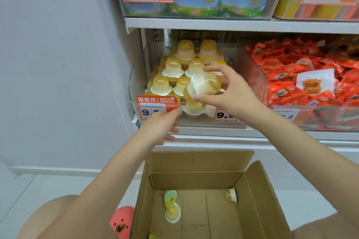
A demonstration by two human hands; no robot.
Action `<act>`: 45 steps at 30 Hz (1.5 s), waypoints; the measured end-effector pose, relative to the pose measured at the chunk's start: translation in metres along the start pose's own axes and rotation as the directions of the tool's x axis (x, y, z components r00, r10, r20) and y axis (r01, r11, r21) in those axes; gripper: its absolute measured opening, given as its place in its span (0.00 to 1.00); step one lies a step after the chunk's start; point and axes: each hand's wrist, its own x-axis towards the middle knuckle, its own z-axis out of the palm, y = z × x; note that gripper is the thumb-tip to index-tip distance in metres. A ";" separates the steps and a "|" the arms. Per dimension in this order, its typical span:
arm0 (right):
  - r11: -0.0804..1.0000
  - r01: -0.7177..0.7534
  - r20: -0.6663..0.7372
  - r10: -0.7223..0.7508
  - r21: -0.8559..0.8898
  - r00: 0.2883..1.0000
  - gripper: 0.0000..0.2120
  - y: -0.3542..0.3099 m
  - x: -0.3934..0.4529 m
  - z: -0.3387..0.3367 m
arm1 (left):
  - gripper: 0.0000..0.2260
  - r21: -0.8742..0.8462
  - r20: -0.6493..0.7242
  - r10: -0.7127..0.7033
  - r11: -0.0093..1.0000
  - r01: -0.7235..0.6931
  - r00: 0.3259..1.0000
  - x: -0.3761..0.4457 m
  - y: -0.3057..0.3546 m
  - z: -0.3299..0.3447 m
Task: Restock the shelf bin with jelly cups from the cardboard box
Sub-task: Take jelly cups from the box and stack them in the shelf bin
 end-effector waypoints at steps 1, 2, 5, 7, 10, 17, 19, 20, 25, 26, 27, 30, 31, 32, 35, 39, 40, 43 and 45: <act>0.995 0.030 0.011 -0.029 -0.097 1.000 0.31 -0.005 0.016 0.003 | 0.16 0.121 -0.087 0.079 0.990 -0.069 0.993 0.003 -0.004 -0.004; 0.976 0.070 0.050 -0.061 -0.205 0.997 0.32 -0.010 0.032 0.008 | 0.11 0.212 -0.131 0.141 0.971 -0.111 0.981 0.006 -0.009 -0.009; 0.886 0.205 0.261 -0.099 -0.416 0.960 0.31 -0.026 0.069 0.026 | 0.05 0.379 -0.189 0.224 0.915 -0.140 0.956 0.009 -0.019 -0.023; 0.849 0.280 0.375 -0.106 -0.448 0.921 0.30 -0.033 0.086 0.039 | 0.04 0.366 -0.203 0.235 0.918 -0.149 0.951 0.009 -0.021 -0.029; 0.795 0.327 0.480 -0.052 -0.510 0.876 0.30 -0.037 0.106 0.056 | 0.05 0.328 -0.198 0.242 0.930 -0.168 0.950 0.009 -0.021 -0.034; 0.733 0.372 0.656 0.132 -0.569 0.744 0.32 -0.040 0.128 0.065 | 0.05 0.370 -0.158 0.291 0.903 -0.217 0.944 0.007 -0.023 -0.037; 0.731 0.379 0.693 0.174 -0.567 0.700 0.30 -0.042 0.131 0.067 | 0.05 0.385 -0.146 0.296 0.896 -0.221 0.944 0.006 -0.024 -0.037; 0.732 0.379 0.707 0.195 -0.566 0.679 0.30 -0.043 0.133 0.068 | 0.06 0.391 -0.142 0.297 0.893 -0.222 0.944 0.005 -0.024 -0.037; 0.756 0.346 0.748 0.272 -0.556 0.606 0.28 -0.047 0.135 0.067 | 0.06 0.405 -0.123 0.301 0.885 -0.230 0.946 0.004 -0.024 -0.037; 0.758 0.349 0.748 0.265 -0.552 0.609 0.26 -0.047 0.135 0.066 | 0.06 0.410 -0.121 0.304 0.882 -0.232 0.945 0.004 -0.024 -0.037; 0.751 0.360 0.746 0.256 -0.554 0.615 0.25 -0.047 0.136 0.066 | 0.06 0.415 -0.121 0.307 0.880 -0.233 0.944 0.005 -0.024 -0.037; 0.706 0.397 0.736 0.259 -0.586 0.626 0.24 -0.048 0.137 0.068 | 0.05 0.429 -0.114 0.310 0.872 -0.235 0.944 0.006 -0.025 -0.036; 0.699 0.399 0.736 0.270 -0.593 0.621 0.24 -0.048 0.138 0.069 | 0.05 0.430 -0.107 0.310 0.871 -0.237 0.945 0.006 -0.025 -0.036; 0.700 0.395 0.738 0.281 -0.595 0.613 0.24 -0.050 0.139 0.070 | 0.05 0.431 -0.099 0.313 0.869 -0.242 0.945 0.006 -0.025 -0.035; 0.717 0.383 0.748 0.286 -0.582 0.599 0.24 -0.050 0.140 0.070 | 0.06 0.440 -0.084 0.317 0.862 -0.250 0.945 0.007 -0.025 -0.032; 0.719 0.389 0.739 0.255 -0.576 0.624 0.26 -0.054 0.131 0.065 | 0.07 0.461 -0.065 0.310 0.852 -0.247 0.949 0.008 -0.027 -0.030; 0.733 0.377 0.725 0.225 -0.566 0.651 0.27 -0.054 0.126 0.060 | 0.07 0.472 -0.053 0.307 0.846 -0.247 0.950 0.008 -0.027 -0.030; 0.789 0.373 0.534 -0.068 -0.489 0.843 0.22 -0.044 0.098 0.045 | 0.09 0.512 0.021 0.265 0.825 -0.238 0.964 0.005 -0.029 -0.030; 0.803 0.432 0.326 -0.313 -0.410 0.892 0.12 -0.029 0.065 0.040 | 0.11 0.540 0.074 0.227 0.810 -0.230 0.971 0.004 -0.033 -0.030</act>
